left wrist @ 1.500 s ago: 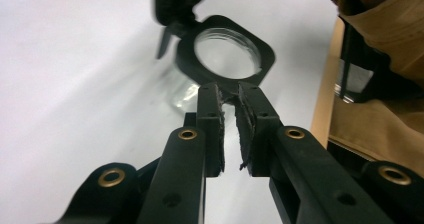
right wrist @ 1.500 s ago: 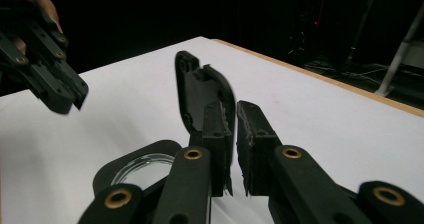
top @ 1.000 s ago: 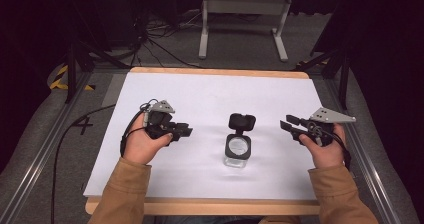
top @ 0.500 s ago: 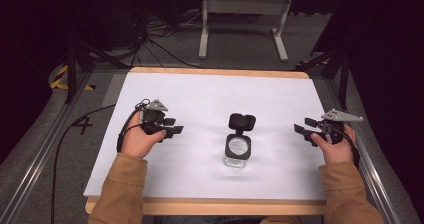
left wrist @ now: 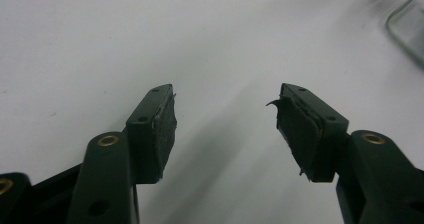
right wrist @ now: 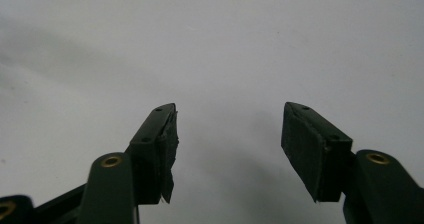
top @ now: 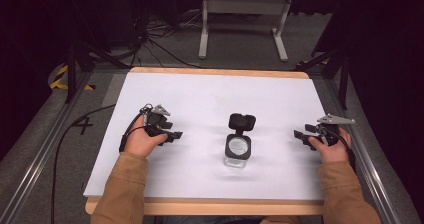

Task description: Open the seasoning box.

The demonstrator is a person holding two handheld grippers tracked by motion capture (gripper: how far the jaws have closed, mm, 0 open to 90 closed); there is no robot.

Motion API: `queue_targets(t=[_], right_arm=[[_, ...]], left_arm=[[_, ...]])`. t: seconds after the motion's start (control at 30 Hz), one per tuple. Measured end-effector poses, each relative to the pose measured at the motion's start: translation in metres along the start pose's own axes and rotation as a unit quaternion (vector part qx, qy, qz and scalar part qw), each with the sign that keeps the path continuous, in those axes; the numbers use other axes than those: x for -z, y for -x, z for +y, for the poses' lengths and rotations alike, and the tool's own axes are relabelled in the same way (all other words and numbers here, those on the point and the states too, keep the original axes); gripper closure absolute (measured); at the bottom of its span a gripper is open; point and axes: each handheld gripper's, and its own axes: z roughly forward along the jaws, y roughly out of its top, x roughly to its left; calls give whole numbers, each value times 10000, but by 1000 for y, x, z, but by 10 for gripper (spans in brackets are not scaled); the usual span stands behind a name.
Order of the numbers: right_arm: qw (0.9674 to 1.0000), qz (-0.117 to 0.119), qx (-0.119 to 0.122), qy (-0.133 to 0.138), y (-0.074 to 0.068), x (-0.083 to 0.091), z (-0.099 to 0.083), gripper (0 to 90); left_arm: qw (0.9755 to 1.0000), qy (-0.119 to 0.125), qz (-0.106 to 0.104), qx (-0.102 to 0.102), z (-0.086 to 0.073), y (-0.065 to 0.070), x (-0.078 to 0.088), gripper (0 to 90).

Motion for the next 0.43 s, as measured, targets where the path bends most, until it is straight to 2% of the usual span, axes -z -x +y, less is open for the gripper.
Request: queue_targets(t=[0.03,0.1,0.17,0.3,0.43], right_arm=[[10000,-32,84,1,-2,-4,-2,398],[10000,-17,91,1,-3,-5,-3,398],[9998,18,202,-1,-5,-8,-3,398],[9998,37,218,-29,-7,-10,-3,398],[9998,66,174,-4,-8,-9,-3,391]], left_arm=[[9999,-76,-71,-22,0,2,-3,399],[9999,-56,-81,-83,1,1,-3,398],[9999,-26,-105,-58,1,2,-4,389],[9999,-85,-106,-39,1,2,-4,383],[9999,-17,-98,-17,2,2,-3,376]])
